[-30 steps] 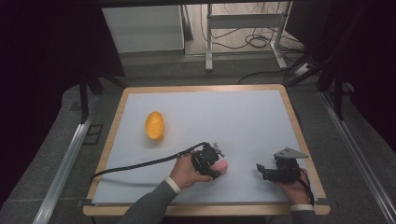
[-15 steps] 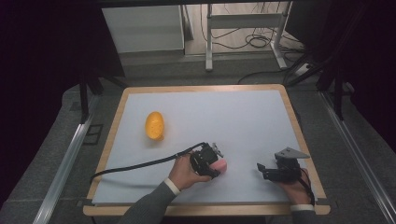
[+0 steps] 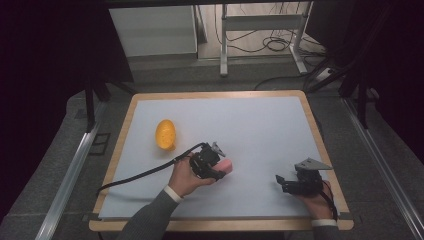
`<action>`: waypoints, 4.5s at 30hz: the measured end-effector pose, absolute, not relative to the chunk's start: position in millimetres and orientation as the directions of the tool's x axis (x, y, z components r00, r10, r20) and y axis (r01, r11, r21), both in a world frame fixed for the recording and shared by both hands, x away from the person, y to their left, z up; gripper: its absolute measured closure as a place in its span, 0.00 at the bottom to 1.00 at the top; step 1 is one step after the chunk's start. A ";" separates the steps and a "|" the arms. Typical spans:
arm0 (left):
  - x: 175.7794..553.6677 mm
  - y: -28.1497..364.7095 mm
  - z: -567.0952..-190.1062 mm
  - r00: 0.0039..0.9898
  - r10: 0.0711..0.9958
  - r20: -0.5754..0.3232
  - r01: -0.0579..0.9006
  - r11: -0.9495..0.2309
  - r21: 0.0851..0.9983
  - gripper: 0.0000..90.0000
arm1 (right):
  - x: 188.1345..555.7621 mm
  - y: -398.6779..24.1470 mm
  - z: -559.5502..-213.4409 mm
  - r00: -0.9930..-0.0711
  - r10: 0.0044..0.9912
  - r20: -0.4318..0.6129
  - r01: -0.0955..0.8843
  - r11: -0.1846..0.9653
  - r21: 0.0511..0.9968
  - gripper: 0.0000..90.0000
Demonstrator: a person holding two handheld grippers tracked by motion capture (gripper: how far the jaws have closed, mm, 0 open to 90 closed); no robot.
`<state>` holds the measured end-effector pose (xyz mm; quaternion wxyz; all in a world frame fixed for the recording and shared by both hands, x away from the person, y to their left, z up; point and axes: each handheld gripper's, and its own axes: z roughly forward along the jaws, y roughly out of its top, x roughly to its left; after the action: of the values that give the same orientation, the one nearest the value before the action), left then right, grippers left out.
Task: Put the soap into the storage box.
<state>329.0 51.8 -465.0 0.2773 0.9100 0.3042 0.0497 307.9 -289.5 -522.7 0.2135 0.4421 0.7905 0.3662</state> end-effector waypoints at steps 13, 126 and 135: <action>337.2 88.9 -458.6 0.752 0.654 -0.078 0.581 -0.604 0.545 0.67 | 307.3 -288.6 -522.9 -0.513 0.858 -0.027 0.542 0.349 0.764 0.17; 428.7 238.6 -454.5 0.363 0.905 -0.222 0.803 -0.183 0.567 0.67 | 307.1 -286.9 -526.1 -0.497 0.867 -0.039 0.547 0.348 0.761 0.17; 433.9 232.8 -462.0 0.343 0.914 -0.217 0.818 -0.177 0.548 0.67 | 307.1 -287.1 -526.2 -0.498 0.866 -0.039 0.546 0.348 0.762 0.17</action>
<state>433.9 232.8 -462.0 0.2992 0.7628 0.5675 0.0805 307.1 -287.1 -526.2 0.2259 0.4474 0.7894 0.3544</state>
